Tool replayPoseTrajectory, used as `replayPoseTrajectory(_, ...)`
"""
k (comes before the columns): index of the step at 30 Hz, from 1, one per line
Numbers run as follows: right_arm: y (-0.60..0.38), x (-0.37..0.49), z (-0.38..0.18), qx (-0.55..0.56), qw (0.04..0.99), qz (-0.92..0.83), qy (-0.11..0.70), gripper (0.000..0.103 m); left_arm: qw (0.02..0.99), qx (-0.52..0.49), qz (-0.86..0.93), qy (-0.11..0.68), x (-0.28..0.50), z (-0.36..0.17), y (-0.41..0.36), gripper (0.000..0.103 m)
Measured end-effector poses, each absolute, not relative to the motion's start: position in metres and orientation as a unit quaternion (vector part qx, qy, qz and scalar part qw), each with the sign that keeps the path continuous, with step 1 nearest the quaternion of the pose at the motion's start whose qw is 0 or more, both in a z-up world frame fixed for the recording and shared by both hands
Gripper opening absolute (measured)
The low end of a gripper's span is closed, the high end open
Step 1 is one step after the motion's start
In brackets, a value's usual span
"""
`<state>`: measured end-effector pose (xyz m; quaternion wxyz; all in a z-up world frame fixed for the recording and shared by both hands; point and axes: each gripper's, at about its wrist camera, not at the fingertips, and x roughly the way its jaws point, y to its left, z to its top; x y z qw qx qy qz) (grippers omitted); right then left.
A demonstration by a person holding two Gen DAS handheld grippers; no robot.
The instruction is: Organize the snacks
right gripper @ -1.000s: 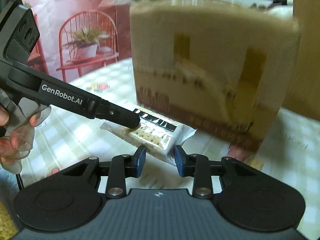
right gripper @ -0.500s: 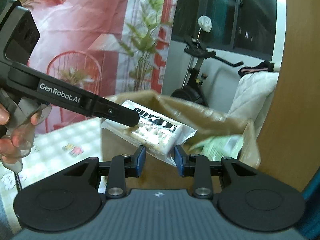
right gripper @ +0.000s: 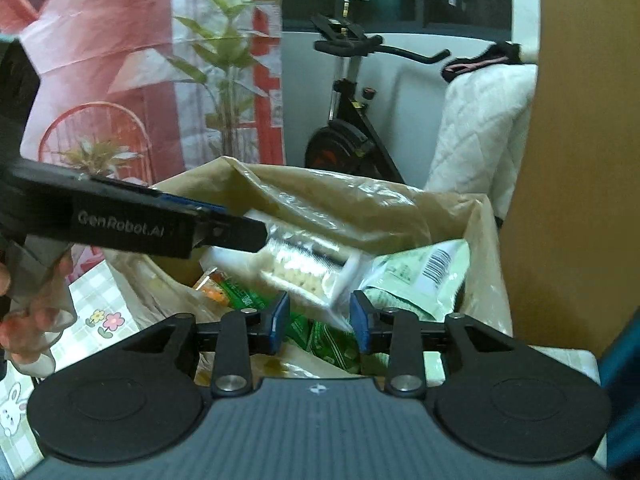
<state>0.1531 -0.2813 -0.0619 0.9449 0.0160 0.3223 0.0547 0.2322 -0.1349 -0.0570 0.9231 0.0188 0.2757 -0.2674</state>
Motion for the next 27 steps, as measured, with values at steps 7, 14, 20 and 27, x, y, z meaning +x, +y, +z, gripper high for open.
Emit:
replayPoseTrajectory(7, -0.285, 0.134, -0.039, 0.035, 0.952, 0.023, 0.302, 0.083, 0.944, 0.041, -0.228, 0.236, 0.204, -0.031, -0.112, 0.085)
replayPoseTrajectory(14, -0.276, 0.105, -0.003, 0.045, 0.962, -0.004, 0.268, 0.097, 0.96, 0.074, -0.206, 0.176, 0.162, 0.006, -0.102, 0.092)
replayPoseTrajectory(20, -0.267, 0.078, 0.024, 0.061, 0.967, -0.031, 0.244, 0.102, 0.969, 0.063, -0.185, 0.152, 0.125, 0.028, -0.094, 0.097)
replayPoseTrajectory(27, -0.258, 0.049, 0.036, 0.085, 0.968, -0.051, 0.233, 0.102, 0.976, 0.063, -0.147, 0.147, 0.089, 0.037, -0.087, 0.098)
